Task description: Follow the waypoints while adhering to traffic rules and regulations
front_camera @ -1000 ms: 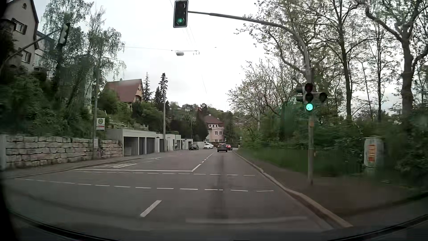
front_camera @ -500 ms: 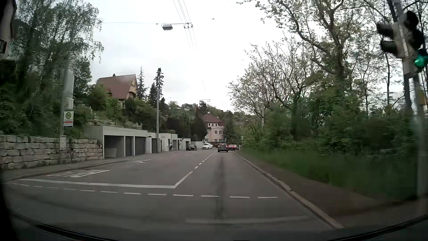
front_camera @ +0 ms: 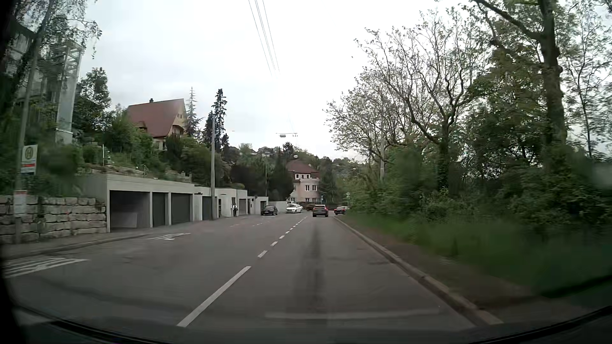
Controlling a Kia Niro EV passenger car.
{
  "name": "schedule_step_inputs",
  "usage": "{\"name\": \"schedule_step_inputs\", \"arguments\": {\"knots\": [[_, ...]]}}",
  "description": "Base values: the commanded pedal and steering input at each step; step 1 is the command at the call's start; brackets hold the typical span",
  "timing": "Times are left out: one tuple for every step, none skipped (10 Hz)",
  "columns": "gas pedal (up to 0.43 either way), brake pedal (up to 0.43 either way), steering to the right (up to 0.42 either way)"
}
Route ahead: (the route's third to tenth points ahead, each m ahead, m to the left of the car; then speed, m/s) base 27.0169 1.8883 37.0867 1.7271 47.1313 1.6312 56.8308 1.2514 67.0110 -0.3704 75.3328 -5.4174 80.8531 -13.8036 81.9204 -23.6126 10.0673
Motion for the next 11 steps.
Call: {"name": "schedule_step_inputs", "arguments": {"knots": [[0.047,0.000,0.001],[0.067,0.000,0.001],[0.067,0.000,0.001],[0.067,0.000,0.001],[0.067,0.000,0.001],[0.079,0.000,0.000],[0.079,0.000,0.001],[0.079,0.000,0.000],[0.079,0.000,-0.001],[0.098,0.000,-0.002],[0.110,0.000,-0.001]]}}
